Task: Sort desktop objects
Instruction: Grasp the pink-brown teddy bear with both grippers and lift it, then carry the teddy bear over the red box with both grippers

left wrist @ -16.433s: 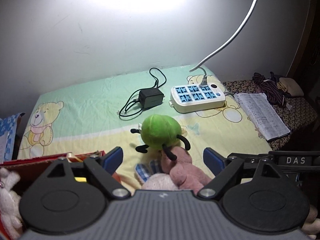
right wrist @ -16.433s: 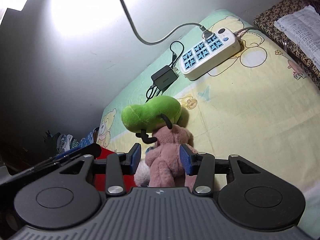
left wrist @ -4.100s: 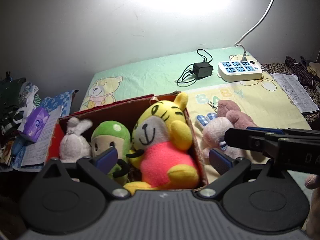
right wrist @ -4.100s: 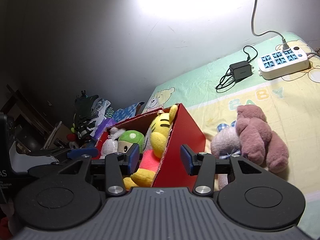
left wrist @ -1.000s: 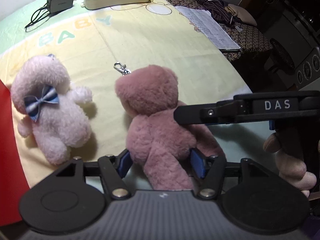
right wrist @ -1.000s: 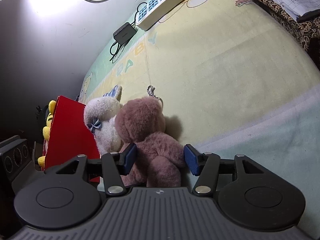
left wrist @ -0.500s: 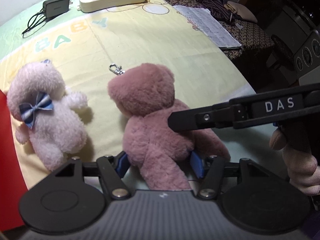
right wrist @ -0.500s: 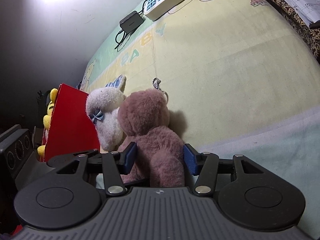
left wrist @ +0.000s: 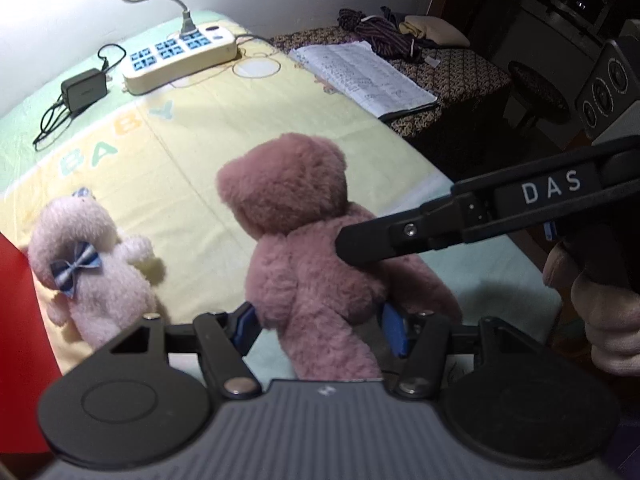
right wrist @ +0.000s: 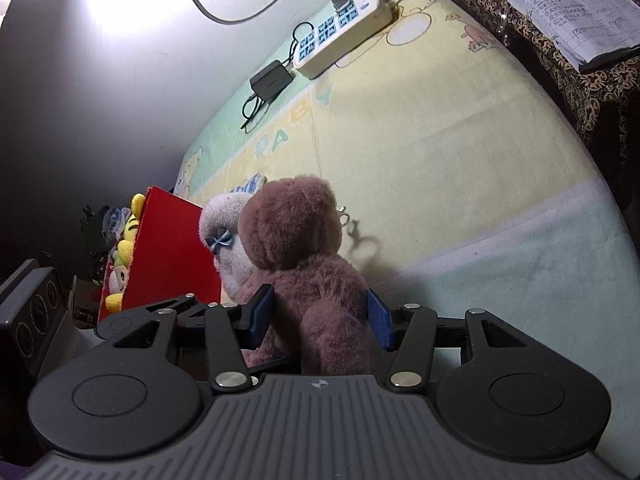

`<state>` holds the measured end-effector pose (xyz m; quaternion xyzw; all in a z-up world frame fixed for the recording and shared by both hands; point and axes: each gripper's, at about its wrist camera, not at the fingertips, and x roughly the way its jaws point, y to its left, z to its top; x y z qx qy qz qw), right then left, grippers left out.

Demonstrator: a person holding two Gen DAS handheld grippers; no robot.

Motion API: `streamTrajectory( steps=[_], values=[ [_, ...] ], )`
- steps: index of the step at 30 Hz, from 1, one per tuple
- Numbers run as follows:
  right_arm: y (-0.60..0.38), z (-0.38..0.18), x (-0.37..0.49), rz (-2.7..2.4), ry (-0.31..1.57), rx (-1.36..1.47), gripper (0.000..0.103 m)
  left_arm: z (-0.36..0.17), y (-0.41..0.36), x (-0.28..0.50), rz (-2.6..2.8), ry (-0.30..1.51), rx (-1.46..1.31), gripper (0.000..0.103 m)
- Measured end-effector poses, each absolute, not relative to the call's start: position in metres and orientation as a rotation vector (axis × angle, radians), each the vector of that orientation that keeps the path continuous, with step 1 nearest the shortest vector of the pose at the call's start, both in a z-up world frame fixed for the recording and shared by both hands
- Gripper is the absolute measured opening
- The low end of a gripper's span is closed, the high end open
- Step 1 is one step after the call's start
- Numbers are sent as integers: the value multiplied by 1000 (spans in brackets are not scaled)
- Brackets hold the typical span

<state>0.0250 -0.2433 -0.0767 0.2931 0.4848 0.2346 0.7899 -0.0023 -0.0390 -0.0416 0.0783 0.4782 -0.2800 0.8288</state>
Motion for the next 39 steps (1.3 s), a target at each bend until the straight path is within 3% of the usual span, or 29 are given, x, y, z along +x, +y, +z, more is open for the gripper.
streamTrajectory(
  steps=[10,22,28,31,39],
  values=[
    [-208,-28,6,561,877,636,54,13,5,-21,-569,843,128,59],
    [-107,13,6,688,742,674,54,66,117,-36,-441,669,103,59],
    [-52,19,15,754,737,663,52,68,167,-30,-360,631,116,58],
    [-27,17,16,736,715,623,51,62,187,-19,-382,664,62,48],
    [11,8,17,704,725,590,48,44,221,-7,-364,713,31,48]
  ],
)
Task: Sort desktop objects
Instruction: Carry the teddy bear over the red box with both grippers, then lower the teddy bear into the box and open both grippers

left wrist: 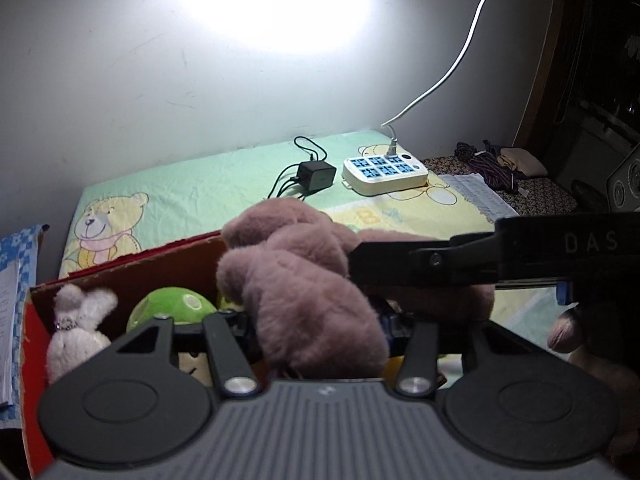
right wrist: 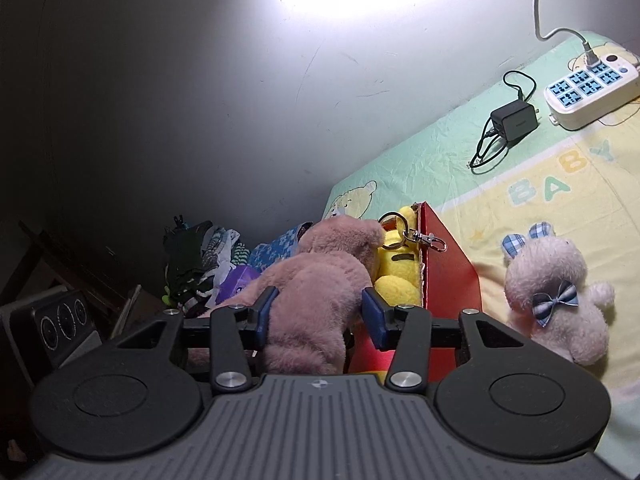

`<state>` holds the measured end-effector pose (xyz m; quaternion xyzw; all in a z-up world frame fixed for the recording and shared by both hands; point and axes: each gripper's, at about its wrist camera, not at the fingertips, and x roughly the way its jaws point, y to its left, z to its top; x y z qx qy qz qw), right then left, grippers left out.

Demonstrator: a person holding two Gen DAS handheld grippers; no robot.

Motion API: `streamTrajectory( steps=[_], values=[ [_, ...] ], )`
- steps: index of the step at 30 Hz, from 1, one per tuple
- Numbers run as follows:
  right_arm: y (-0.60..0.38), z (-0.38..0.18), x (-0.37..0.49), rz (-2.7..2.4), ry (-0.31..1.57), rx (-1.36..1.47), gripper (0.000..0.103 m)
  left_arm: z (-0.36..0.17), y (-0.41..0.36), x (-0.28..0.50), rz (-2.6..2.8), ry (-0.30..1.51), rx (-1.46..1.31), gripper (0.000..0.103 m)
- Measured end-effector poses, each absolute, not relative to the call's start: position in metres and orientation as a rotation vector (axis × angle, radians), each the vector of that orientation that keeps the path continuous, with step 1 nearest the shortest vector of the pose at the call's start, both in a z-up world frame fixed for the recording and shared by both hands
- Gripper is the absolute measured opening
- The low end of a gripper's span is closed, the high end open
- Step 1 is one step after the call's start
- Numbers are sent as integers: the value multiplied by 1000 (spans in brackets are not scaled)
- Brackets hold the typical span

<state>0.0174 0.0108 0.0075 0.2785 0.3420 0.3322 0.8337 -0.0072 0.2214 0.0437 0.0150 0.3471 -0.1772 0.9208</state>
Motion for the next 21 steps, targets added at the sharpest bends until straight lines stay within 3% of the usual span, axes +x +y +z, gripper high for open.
streamTrajectory(
  steps=[7,8,9,17,21],
  values=[
    [44,9,6,657,663,364,44,20,234,2,-341,793,85,48],
    [47,8,6,644,659,338,42,17,235,2,-337,804,90,48],
    [50,6,7,631,658,314,30,13,237,2,-333,815,94,50],
    [58,-5,10,619,708,297,31,6,256,-7,-291,823,87,65],
    [53,-5,7,633,737,328,33,13,267,-17,-303,806,54,65]
  ],
)
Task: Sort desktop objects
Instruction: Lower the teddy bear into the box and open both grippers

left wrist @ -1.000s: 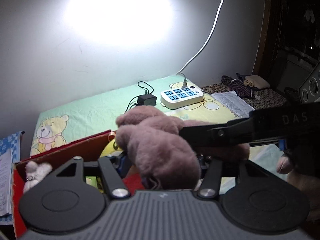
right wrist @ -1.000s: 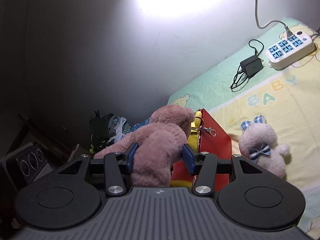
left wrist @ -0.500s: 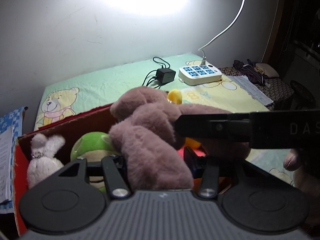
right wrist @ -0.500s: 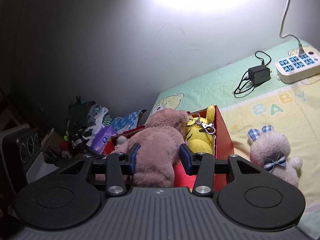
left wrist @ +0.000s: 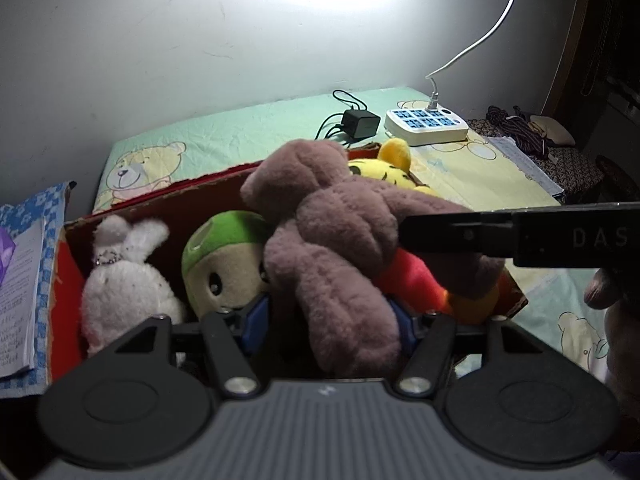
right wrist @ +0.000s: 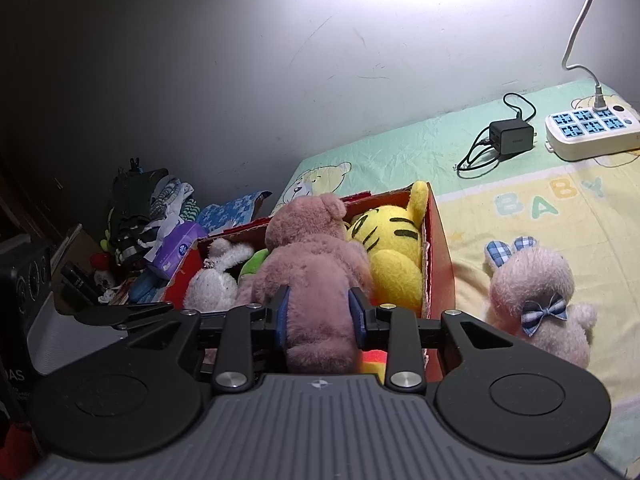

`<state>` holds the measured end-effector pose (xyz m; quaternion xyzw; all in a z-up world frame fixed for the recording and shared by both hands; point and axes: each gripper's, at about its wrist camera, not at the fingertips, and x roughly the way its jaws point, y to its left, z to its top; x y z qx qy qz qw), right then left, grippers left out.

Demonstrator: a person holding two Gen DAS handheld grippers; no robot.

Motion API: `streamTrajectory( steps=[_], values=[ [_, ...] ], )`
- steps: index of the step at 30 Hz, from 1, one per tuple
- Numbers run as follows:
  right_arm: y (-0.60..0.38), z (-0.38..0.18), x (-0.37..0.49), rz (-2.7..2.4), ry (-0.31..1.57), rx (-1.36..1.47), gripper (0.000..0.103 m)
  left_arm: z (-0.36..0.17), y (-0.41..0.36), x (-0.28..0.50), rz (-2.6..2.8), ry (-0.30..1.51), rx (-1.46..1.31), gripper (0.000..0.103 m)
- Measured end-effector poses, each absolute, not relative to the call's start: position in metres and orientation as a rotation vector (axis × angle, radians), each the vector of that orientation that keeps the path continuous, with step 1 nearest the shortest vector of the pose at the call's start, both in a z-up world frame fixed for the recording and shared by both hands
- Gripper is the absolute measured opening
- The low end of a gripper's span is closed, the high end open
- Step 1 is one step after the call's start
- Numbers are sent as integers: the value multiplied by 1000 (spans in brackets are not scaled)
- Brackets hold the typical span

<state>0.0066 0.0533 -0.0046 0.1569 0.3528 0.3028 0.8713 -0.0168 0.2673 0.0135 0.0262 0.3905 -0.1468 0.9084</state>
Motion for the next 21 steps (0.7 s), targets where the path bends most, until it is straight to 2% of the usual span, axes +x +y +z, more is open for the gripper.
streamTrajectory(
  steps=[2,7,12,21],
  values=[
    [50,-3,4,649,745,348,36,19,267,-20,-309,786,57,62],
    [33,0,4,650,753,444,36,27,269,-21,-325,758,45,61],
    [28,-8,12,647,785,555,25,18,266,-8,-317,804,35,59],
    [55,-24,8,682,874,515,22,4,270,7,-219,890,68,59]
  ],
)
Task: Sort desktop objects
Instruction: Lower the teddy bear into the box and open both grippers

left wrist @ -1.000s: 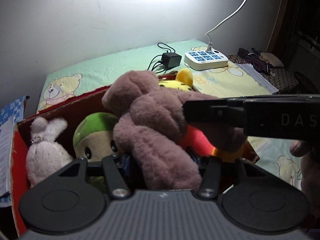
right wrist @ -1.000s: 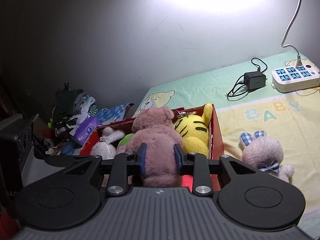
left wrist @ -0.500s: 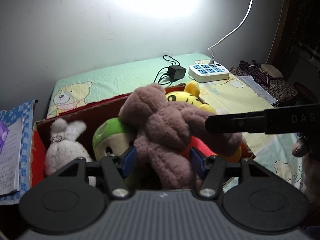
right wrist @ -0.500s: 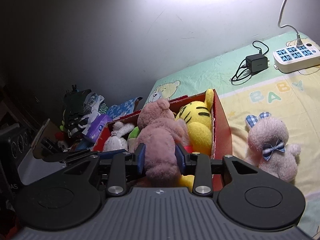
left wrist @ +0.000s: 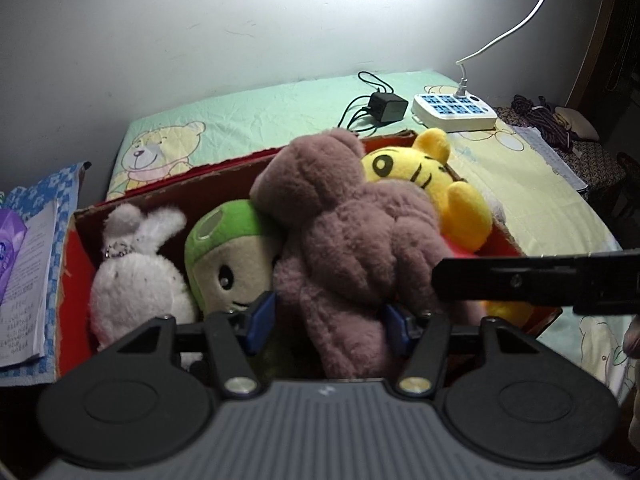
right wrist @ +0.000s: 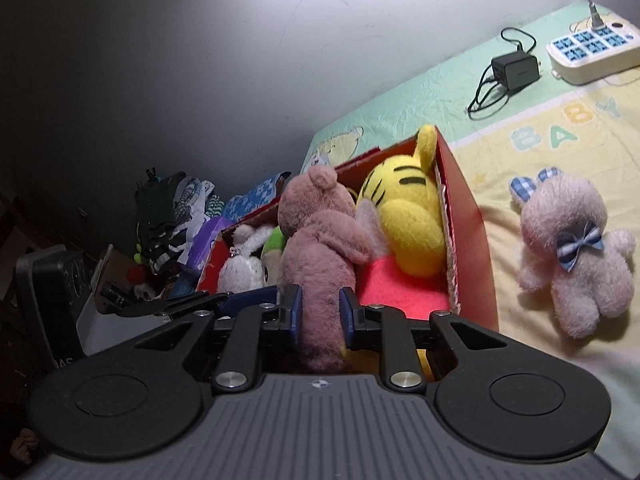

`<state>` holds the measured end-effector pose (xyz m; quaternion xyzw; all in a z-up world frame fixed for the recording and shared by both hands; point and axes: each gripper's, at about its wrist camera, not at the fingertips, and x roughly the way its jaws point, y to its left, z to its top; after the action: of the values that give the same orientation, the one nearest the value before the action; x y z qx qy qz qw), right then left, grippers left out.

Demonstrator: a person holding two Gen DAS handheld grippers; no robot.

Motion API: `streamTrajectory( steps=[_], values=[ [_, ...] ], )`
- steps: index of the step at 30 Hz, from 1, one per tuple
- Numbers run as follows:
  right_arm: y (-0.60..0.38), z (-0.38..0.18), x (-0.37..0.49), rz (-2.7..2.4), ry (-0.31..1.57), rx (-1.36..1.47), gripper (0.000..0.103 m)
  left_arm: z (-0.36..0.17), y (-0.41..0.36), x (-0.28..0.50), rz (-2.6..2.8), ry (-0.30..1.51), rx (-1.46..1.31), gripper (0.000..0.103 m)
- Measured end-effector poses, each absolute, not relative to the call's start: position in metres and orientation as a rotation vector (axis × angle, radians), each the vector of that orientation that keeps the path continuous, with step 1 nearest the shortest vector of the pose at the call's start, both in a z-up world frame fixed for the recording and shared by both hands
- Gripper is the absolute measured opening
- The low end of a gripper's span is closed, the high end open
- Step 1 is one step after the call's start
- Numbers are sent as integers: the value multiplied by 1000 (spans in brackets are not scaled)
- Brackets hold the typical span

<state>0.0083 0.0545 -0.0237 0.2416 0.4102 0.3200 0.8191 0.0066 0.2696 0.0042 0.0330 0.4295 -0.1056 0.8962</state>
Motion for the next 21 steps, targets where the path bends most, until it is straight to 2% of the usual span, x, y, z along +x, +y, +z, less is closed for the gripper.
streamTrajectory(
  steps=[21],
  values=[
    [70,-30,5,683,876,441,21,0,269,7,-137,935,109,61]
  ],
)
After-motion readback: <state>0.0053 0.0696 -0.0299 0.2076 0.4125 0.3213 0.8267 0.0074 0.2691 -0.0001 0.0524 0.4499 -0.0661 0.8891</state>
